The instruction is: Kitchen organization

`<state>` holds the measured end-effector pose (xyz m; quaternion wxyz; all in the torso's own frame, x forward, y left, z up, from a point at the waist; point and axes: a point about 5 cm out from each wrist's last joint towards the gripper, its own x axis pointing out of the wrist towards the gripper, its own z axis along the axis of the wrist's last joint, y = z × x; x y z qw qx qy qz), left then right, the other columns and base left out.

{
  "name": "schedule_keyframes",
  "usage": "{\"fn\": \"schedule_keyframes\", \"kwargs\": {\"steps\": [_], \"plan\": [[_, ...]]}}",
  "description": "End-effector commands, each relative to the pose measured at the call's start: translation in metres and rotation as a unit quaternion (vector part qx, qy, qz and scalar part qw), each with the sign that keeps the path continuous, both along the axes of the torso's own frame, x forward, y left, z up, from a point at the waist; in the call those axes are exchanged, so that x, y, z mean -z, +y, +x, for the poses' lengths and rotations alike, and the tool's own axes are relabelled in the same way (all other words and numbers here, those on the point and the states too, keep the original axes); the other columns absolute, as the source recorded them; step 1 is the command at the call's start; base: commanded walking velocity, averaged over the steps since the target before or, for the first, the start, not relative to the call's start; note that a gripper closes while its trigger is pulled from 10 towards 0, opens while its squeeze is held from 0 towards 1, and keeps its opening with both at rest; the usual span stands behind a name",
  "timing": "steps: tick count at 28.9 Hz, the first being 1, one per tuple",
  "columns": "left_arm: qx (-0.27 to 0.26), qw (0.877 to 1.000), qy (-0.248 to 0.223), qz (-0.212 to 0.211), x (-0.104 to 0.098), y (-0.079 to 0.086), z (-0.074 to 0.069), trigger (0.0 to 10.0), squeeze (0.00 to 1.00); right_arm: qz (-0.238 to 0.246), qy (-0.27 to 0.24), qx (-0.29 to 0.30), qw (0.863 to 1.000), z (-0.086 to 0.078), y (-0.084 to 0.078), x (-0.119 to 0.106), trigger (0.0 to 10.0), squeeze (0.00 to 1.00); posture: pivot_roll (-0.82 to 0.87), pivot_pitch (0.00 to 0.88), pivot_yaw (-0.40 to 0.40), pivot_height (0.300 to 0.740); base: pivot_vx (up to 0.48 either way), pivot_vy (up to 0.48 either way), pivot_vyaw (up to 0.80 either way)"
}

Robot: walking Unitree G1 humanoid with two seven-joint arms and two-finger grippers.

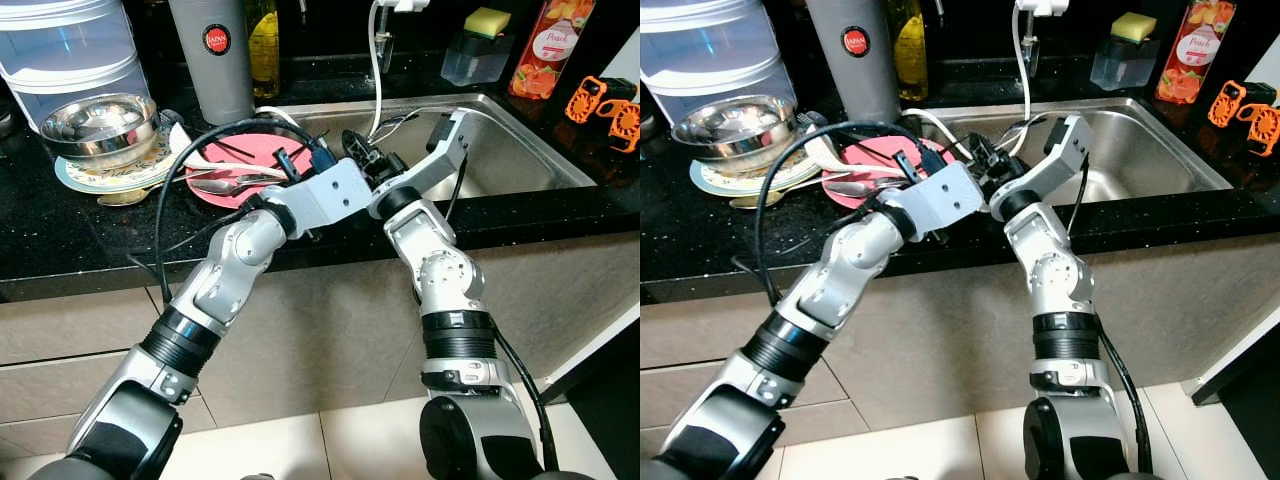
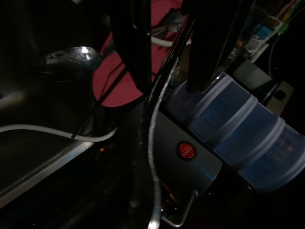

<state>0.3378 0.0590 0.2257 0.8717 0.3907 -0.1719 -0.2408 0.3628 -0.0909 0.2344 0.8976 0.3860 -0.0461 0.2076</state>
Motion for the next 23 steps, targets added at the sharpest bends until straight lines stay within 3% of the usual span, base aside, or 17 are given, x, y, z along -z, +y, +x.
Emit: {"fn": "schedule_keyframes", "kwargs": {"steps": [1, 20, 21, 22, 23], "plan": [[-0.004, 1.0, 0.006, 0.012, 0.005, 0.0, 0.001, 10.0, 0.0, -0.007, 0.002, -0.003, 1.0, 0.0, 0.001, 0.001, 0.0, 0.0, 0.14, 0.0, 0.0, 0.74, 0.0, 0.0, 0.0], [-0.043, 0.999, -0.005, 0.003, 0.001, 0.01, 0.009, 10.0, 0.0, -0.014, 0.004, -0.005, 1.0, 0.003, 0.0, 0.001, 0.0, 0.0, 0.15, 0.0, -0.009, 0.74, 0.0, 0.0, 0.0], [-0.046, 0.999, -0.005, 0.0, 0.001, 0.011, 0.009, 10.0, 0.0, -0.019, 0.005, -0.005, 1.0, 0.003, 0.001, 0.001, 7.2, 0.0, 0.15, 0.0, -0.009, 0.74, 0.0, 0.0, 0.0], [-0.049, 0.999, 0.001, -0.01, 0.0, 0.012, 0.01, 10.0, 1.0, -0.021, 0.006, -0.005, 1.0, 0.003, 0.002, 0.002, 10.0, 0.0, 0.16, 0.0, -0.01, 0.74, 0.0, 0.0, 0.0], [-0.051, 0.999, 0.005, -0.017, 0.0, 0.012, 0.01, 10.0, 1.0, -0.022, 0.006, -0.005, 1.0, 0.003, 0.002, 0.002, 10.0, 0.0, 0.16, 0.0, -0.01, 0.74, 0.0, 0.0, 0.0]]}}
